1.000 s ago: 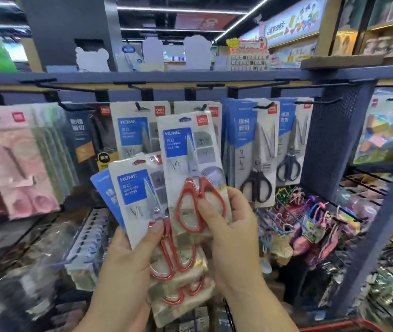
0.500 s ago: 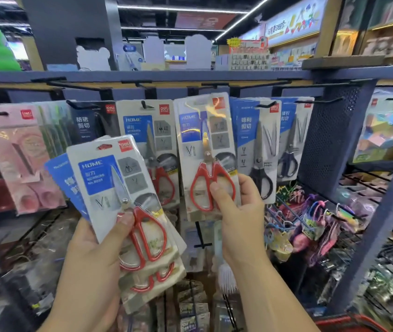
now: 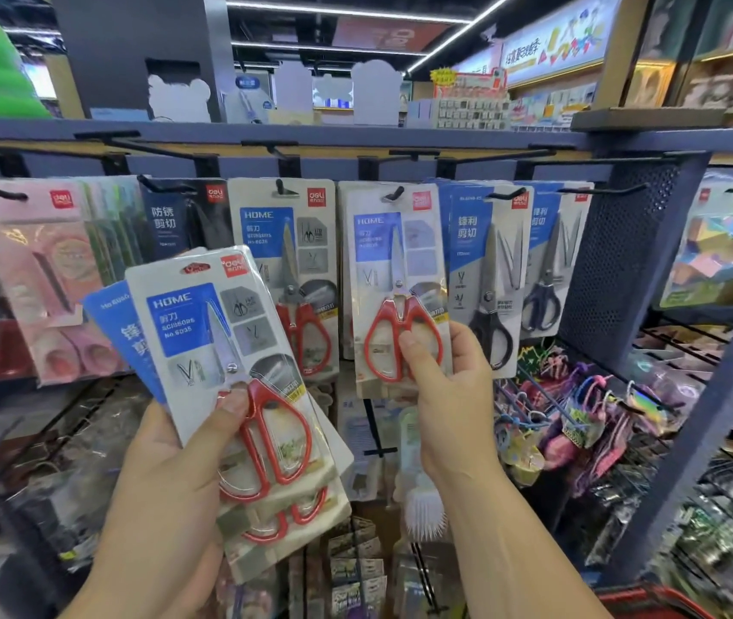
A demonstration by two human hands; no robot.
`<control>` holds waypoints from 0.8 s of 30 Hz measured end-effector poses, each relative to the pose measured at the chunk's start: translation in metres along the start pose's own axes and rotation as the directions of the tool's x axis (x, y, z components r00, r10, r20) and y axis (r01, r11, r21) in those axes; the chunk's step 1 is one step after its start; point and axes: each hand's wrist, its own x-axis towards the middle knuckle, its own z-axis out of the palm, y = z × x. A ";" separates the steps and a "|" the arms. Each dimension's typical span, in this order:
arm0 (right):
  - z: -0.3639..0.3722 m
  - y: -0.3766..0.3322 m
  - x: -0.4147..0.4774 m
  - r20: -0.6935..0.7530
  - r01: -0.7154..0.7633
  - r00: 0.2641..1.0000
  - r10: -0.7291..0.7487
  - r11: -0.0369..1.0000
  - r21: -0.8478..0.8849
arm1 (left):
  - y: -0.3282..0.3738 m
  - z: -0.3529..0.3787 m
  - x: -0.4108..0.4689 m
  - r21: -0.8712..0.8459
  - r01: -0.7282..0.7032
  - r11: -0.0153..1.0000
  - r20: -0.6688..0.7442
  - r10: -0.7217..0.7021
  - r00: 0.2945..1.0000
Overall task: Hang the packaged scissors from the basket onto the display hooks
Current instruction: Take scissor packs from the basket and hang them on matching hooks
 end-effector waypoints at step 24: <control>0.015 -0.001 -0.055 0.185 -0.107 0.970 0.157 0.961 -0.255 | -0.002 -0.006 -0.008 -0.031 0.075 0.997 -0.002 -0.075 0.997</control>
